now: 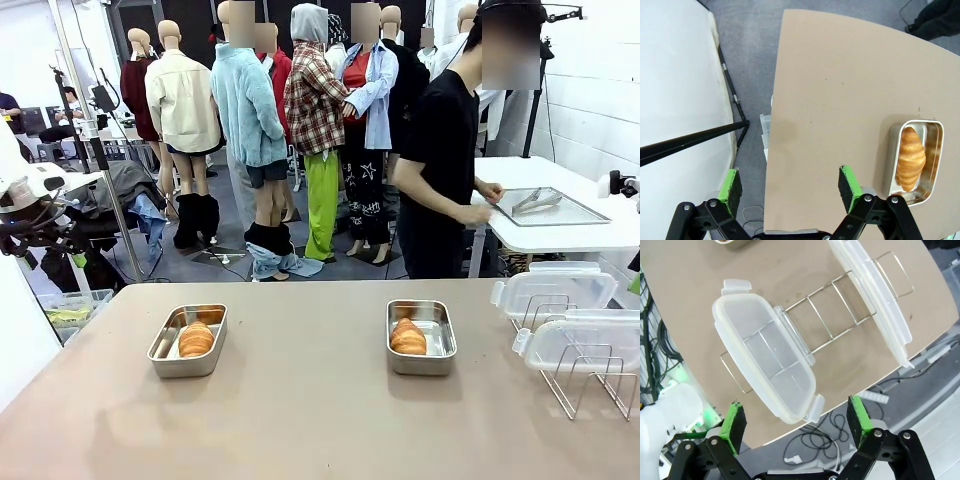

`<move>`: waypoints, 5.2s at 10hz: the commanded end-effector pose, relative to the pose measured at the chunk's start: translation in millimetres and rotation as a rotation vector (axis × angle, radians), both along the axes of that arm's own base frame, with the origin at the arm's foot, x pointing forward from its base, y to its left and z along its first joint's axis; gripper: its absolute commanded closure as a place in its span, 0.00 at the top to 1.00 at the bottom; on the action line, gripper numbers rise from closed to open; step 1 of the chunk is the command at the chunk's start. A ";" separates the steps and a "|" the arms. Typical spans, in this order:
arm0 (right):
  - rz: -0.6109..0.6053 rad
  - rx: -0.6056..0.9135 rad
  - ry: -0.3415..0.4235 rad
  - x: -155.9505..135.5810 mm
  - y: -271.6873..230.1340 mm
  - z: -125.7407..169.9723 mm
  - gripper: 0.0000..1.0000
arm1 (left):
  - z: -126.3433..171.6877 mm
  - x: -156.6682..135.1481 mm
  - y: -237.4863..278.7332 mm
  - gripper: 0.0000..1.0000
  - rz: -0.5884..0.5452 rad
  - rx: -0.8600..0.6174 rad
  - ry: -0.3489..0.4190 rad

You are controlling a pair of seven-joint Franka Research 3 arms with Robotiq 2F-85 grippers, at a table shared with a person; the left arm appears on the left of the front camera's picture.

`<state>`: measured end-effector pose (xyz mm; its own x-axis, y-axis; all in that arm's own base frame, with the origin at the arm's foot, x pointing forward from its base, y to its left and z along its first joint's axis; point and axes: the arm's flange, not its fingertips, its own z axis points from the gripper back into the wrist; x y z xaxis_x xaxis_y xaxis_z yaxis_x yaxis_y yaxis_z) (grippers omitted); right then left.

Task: Place the bread in airtight containers.
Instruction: Pick up one Airtight Container lid and hand it to the human.

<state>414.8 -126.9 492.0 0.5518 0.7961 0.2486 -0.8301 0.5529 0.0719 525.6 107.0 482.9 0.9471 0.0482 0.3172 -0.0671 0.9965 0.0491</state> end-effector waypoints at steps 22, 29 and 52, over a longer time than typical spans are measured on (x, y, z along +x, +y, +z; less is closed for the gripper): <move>-0.019 0.002 0.007 1.0 2.2 -0.5 1.00 | 2.1 -0.7 -0.6 1.00 0.011 0.016 -0.001; -0.019 0.002 0.007 1.0 2.2 -0.5 1.00 | 2.1 -0.7 -0.6 1.00 0.011 0.016 -0.001; 0.326 -0.160 -0.015 -19.7 76.9 -57.6 1.00 | 2.1 -0.7 -0.6 1.00 0.011 0.016 -0.001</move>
<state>387.6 -49.5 441.3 0.2600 0.9589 0.1136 -0.9649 0.2625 -0.0071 525.6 106.9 482.9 0.9471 0.0479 0.3173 -0.0668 0.9966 0.0491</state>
